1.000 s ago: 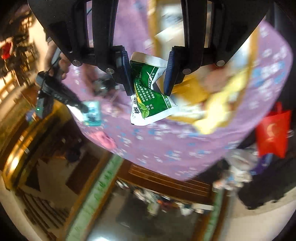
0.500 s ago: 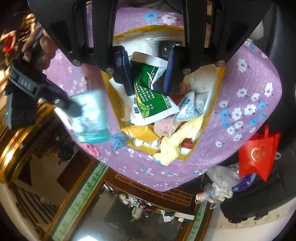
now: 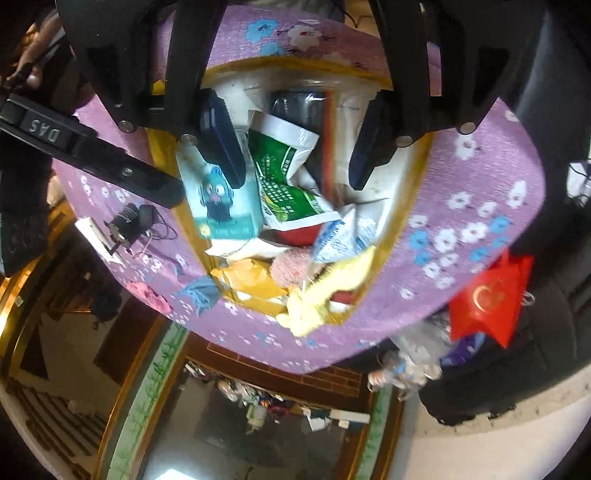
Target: Organize soft objects
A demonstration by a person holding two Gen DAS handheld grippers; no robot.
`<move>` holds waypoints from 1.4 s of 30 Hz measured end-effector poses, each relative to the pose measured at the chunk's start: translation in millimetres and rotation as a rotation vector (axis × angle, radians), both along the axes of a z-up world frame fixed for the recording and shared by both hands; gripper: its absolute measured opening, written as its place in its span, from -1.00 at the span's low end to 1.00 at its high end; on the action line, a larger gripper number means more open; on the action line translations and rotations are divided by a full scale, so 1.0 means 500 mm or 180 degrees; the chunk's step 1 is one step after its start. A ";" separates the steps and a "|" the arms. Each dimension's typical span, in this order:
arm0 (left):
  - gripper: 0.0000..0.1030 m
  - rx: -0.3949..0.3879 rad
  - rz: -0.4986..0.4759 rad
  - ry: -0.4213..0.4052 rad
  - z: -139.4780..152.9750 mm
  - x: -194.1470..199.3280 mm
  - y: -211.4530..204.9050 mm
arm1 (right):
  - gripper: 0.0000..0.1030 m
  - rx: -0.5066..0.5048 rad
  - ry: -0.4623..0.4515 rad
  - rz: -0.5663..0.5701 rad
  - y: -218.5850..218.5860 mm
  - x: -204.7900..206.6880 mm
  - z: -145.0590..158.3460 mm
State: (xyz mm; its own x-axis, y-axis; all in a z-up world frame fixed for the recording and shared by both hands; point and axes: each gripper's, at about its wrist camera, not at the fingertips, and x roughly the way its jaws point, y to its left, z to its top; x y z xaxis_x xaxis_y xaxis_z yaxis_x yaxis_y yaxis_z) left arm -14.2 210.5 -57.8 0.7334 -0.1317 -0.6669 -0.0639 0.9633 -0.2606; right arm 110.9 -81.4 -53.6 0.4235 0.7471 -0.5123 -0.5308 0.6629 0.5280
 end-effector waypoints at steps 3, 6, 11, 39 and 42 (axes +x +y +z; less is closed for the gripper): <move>0.24 0.0171 0.0134 -0.0030 0.006 -0.014 0.000 | -0.17 0.0071 0.0017 -0.0039 -0.011 -0.016 0.005; 0.24 0.0442 0.0255 -0.0049 0.016 -0.033 -0.007 | -0.02 0.0006 -0.0044 -0.0092 -0.009 -0.041 0.013; 0.24 0.0490 0.0400 -0.0073 0.021 -0.062 0.004 | 0.25 -0.0286 -0.0357 -0.0288 -0.004 -0.087 0.036; 0.24 0.0607 0.0530 0.0111 0.020 -0.090 0.017 | 0.41 -0.0664 -0.0381 -0.0300 0.051 -0.127 0.041; 0.24 0.0624 0.0531 0.0095 0.022 -0.093 0.016 | 0.41 -0.0680 -0.0382 -0.0315 0.053 -0.126 0.044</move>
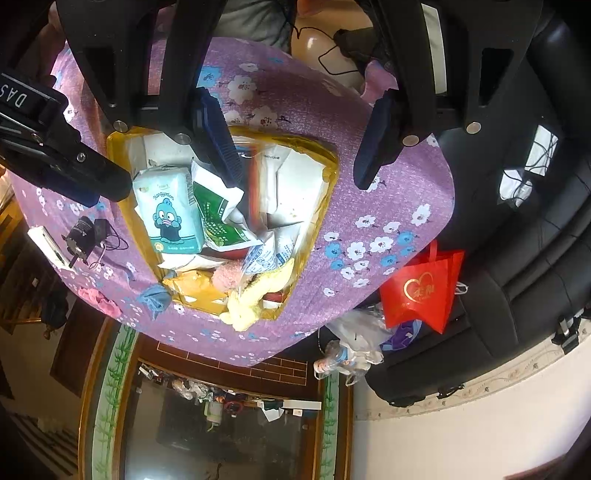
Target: Organize soft objects
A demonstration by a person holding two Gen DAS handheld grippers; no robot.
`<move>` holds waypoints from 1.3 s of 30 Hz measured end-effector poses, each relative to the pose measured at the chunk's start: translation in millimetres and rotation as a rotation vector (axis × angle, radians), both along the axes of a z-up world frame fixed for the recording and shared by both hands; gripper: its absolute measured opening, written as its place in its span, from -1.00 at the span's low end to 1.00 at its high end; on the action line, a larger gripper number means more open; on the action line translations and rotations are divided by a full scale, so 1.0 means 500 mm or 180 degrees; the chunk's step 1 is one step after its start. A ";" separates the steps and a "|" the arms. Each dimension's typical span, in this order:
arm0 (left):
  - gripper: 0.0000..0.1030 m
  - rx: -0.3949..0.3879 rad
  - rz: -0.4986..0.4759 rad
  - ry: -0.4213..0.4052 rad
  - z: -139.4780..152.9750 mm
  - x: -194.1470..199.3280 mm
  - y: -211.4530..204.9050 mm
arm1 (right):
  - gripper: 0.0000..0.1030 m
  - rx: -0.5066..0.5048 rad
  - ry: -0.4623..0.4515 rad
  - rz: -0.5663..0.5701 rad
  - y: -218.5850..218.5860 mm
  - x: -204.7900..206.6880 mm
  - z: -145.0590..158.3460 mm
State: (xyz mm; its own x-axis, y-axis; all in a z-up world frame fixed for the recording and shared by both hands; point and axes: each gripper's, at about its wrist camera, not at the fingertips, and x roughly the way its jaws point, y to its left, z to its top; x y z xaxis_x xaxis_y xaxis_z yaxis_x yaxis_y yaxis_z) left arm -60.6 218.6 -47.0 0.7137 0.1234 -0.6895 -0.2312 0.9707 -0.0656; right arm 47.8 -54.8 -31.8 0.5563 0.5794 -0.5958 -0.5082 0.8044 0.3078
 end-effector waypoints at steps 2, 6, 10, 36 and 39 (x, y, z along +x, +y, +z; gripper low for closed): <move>0.24 0.0031 0.0002 -0.0016 0.002 -0.001 -0.001 | 0.41 -0.0017 -0.0012 -0.0007 0.002 0.000 0.002; 0.24 0.0040 -0.0009 -0.0041 0.007 -0.004 -0.003 | 0.41 -0.0073 -0.0049 -0.0047 0.005 -0.002 0.005; 0.24 0.0050 -0.0033 -0.0054 0.010 -0.007 -0.006 | 0.41 -0.0082 -0.0043 -0.0063 0.006 -0.001 0.007; 0.24 0.0136 -0.0028 -0.0027 0.010 -0.005 -0.016 | 0.41 -0.0085 -0.0025 -0.0121 -0.011 -0.001 0.000; 0.24 0.0164 -0.0015 -0.0025 0.007 -0.005 -0.015 | 0.41 -0.0080 -0.0013 -0.0121 -0.011 0.000 -0.001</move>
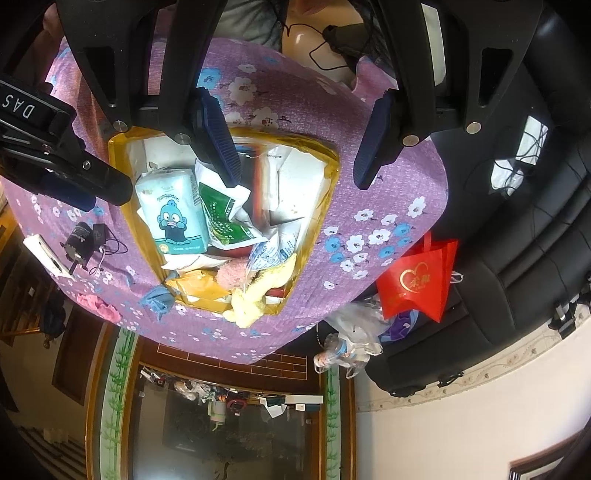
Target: Organize soft objects
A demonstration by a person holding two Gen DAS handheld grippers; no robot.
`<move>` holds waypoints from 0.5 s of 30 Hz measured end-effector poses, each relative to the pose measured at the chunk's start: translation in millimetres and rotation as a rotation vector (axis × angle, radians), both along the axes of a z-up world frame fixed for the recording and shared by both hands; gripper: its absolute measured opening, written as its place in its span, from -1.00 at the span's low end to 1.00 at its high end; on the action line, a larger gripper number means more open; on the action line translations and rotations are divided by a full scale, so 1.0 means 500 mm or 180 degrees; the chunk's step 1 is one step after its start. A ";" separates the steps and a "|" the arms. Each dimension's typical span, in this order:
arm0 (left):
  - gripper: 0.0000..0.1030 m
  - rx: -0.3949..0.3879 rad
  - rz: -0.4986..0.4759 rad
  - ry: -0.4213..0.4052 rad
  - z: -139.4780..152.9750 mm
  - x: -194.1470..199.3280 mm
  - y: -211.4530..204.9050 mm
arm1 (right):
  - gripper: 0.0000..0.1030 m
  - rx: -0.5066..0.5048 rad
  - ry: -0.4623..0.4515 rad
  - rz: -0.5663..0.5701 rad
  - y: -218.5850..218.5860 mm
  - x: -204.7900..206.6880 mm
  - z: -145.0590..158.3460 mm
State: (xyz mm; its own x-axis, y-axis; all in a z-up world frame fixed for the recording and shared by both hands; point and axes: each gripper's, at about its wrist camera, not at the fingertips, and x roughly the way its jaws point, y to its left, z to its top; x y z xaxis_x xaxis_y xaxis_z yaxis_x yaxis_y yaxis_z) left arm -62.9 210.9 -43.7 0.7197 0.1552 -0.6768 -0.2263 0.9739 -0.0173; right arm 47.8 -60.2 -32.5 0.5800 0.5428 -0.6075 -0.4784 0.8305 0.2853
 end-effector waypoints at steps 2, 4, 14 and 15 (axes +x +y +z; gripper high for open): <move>0.24 0.0008 0.0011 0.0022 -0.003 0.003 -0.001 | 0.41 0.0000 0.0008 0.0003 0.001 0.000 -0.002; 0.24 0.0031 0.0034 0.0034 -0.006 0.004 0.001 | 0.41 0.0000 0.0020 0.0005 0.003 0.000 -0.003; 0.24 0.0009 0.0045 0.0077 -0.016 0.017 0.007 | 0.41 -0.0005 0.0036 0.0016 0.003 0.002 -0.011; 0.24 -0.0003 0.0030 0.0068 -0.017 0.018 0.006 | 0.41 -0.0002 0.0040 0.0014 0.002 0.003 -0.011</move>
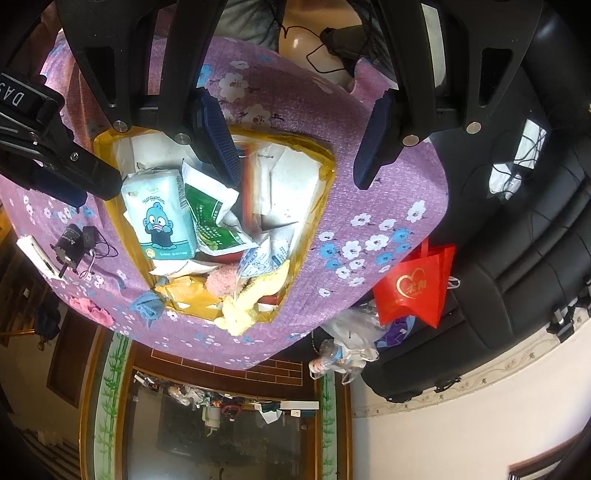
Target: Organize soft objects
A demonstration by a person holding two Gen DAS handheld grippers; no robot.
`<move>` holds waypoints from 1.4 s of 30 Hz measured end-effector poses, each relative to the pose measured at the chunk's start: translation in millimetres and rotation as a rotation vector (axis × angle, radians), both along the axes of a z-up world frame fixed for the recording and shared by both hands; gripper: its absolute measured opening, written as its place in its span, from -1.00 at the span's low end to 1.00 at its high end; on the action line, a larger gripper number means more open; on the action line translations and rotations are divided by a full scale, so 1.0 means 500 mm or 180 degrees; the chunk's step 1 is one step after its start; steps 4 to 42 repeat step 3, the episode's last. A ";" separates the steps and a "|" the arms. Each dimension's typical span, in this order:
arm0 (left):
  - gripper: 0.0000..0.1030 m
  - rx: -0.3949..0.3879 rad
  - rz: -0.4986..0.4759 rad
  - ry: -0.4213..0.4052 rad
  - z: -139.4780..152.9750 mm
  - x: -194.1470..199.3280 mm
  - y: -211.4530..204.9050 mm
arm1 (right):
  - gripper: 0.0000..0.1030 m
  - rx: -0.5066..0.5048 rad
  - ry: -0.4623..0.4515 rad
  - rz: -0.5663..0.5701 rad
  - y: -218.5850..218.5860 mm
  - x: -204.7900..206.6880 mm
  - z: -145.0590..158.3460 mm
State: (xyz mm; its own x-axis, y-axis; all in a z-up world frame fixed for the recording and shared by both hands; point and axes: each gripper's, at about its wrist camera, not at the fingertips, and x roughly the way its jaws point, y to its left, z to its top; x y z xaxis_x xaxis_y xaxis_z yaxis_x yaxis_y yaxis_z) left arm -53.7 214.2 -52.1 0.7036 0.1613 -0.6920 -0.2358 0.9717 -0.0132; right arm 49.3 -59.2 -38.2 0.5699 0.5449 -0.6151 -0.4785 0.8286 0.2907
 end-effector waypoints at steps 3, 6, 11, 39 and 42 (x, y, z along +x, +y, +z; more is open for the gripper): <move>0.24 0.0028 0.0018 -0.0068 0.001 0.001 0.000 | 0.41 0.0017 0.0017 -0.0021 -0.006 0.003 -0.004; 0.24 0.0028 0.0018 -0.0068 0.001 0.001 0.000 | 0.41 0.0017 0.0017 -0.0021 -0.006 0.003 -0.004; 0.24 0.0028 0.0018 -0.0068 0.001 0.001 0.000 | 0.41 0.0017 0.0017 -0.0021 -0.006 0.003 -0.004; 0.24 0.0028 0.0018 -0.0068 0.001 0.001 0.000 | 0.41 0.0017 0.0017 -0.0021 -0.006 0.003 -0.004; 0.24 0.0028 0.0018 -0.0068 0.001 0.001 0.000 | 0.41 0.0017 0.0017 -0.0021 -0.006 0.003 -0.004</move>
